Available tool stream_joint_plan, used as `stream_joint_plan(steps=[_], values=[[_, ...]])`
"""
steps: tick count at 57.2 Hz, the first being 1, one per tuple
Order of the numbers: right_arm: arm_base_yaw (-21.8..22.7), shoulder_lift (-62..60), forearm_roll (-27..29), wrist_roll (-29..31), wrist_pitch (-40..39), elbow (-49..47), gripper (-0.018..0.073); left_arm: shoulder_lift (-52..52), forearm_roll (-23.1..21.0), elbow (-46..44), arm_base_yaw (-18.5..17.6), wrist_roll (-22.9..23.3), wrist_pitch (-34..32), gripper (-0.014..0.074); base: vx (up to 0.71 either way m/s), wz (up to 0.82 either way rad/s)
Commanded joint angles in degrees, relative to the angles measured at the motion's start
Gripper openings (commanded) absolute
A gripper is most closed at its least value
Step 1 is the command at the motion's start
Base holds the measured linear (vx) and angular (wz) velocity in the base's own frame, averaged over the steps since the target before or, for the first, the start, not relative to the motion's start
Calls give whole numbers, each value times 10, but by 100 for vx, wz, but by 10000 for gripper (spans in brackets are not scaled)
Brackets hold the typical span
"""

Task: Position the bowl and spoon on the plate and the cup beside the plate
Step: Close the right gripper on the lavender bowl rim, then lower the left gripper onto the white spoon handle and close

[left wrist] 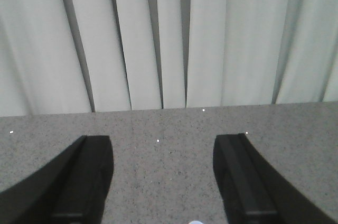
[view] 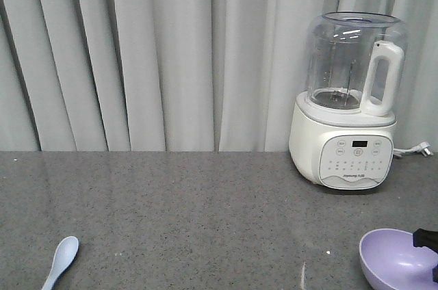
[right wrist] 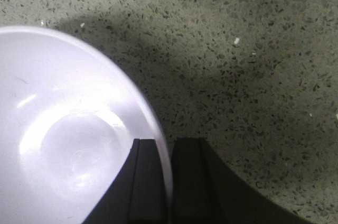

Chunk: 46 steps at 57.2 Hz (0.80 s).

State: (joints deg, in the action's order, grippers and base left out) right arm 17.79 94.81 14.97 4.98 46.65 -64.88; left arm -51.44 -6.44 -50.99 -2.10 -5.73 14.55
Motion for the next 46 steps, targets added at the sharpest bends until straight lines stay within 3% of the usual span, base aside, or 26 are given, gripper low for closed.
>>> stream_joint_plan(steps=[1,7,25,33,46], values=[[3,-21,5,8,-18,-18,-11,4,-7,-21,-5,9,-17,541,0,0],[3,-21,5,8,-19,-18,-12,-5,-6,-33,-5,35,42,541,0,0],[3,-21,28,11,-19,-18,-12,-155,-12,-153,-5,39,280,541,0,0],[3,-21,32,12,-19,-18,-12,-216,-21,-160,-5,37,314,541,0,0],[3,-21,32,12,-19,-18,-12,-286,-93,-160,-21,-17,326,541,0,0]])
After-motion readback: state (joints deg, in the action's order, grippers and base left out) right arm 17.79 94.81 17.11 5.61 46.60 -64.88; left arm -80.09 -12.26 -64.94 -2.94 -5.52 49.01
